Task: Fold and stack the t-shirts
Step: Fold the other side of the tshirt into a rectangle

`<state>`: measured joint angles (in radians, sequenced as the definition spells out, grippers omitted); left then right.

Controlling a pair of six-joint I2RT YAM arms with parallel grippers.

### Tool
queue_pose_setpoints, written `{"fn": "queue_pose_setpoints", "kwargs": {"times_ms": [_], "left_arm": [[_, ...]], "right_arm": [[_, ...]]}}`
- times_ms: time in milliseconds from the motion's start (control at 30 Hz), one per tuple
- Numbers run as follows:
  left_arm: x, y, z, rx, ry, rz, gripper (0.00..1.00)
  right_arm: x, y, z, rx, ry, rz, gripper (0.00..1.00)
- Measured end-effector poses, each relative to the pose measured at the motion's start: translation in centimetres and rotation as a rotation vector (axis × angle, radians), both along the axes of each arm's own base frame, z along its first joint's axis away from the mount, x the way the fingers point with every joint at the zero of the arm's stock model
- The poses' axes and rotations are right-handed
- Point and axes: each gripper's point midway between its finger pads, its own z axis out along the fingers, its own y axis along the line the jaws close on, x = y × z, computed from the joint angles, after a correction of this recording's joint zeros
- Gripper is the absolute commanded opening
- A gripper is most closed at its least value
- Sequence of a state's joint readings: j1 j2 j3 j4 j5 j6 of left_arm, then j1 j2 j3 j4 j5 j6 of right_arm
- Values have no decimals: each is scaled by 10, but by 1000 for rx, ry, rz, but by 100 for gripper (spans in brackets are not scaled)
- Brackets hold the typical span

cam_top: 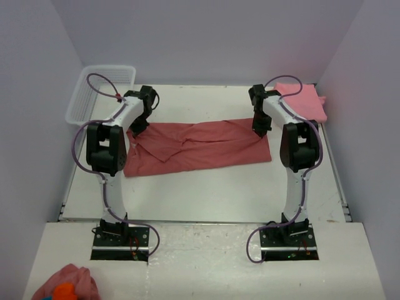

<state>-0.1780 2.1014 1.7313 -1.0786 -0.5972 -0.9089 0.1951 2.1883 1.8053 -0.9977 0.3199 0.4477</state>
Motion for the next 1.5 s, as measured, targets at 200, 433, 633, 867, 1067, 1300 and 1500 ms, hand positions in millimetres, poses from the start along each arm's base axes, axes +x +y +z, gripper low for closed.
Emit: {"fn": "queue_pose_setpoints", "kwargs": {"times_ms": [200,433,633,867,1067,1300,1500], "left_arm": [[5,0,4,1,-12,-10,3],[18,-3,16,-8,-61,-13,2],[20,-3,17,-7,-61,-28,2],[28,-4,15,-6,-67,-31,2],[33,-5,-2,2,-35,-38,10],[38,-5,-5,4,-41,-56,33],[45,-3,2,21,-71,-71,53]], "right_arm": [[4,0,6,0,-13,-5,0],[3,0,8,1,-13,-16,0],[0,0,8,-3,-4,-34,0],[2,0,13,-4,-10,-55,0],[12,2,13,1,-26,-55,0],[11,2,7,0,-10,-52,8],[11,2,6,-1,-9,-54,28]]}}
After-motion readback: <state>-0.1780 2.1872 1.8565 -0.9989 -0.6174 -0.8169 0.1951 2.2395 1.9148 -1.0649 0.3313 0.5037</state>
